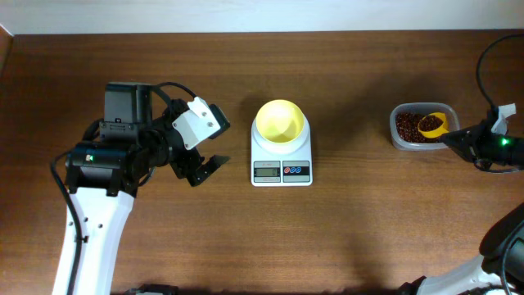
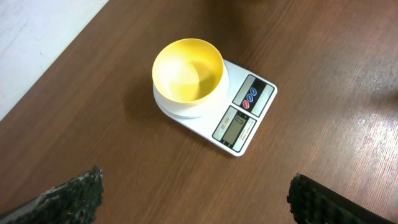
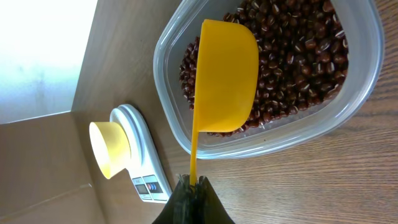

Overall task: Scoop item into bowl and weigh 50g on scale
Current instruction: 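Dip the yellow scoop into the red beans and scoop them up, then carry the filled scoop with the right gripper over the yellow bowl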

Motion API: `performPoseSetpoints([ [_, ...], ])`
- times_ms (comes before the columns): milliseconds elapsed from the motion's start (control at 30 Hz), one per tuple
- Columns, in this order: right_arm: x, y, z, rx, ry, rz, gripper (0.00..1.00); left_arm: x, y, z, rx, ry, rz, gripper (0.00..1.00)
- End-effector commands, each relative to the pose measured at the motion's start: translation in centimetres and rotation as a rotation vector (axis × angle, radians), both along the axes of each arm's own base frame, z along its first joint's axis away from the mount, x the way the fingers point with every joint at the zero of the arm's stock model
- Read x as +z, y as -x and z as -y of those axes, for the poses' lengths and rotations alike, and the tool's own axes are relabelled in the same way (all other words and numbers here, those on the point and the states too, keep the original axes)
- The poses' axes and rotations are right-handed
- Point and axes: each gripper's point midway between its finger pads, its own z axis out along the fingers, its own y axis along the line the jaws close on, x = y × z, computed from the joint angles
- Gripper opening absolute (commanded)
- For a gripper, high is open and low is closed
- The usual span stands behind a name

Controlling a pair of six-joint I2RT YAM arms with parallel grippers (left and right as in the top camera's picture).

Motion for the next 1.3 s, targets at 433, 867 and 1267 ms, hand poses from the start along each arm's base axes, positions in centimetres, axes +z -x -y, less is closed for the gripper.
performPoseSetpoints([
  [433, 2.5, -0.6, -1.5, 0.033, -0.096, 0.119, 0.04, 0.8, 0.0, 0.1, 0.005, 0.006, 0.017, 0.99],
  [867, 4.7, -1.4, -3.3, 0.067, -0.21, 0.21, 0.04, 0.8, 0.0, 0.1, 0.005, 0.006, 0.017, 0.99],
  [1267, 5.6, -2.6, -11.8, 0.29, -0.265, 0.231, 0.04, 0.8, 0.0, 0.1, 0.004, 0.006, 0.017, 0.99],
])
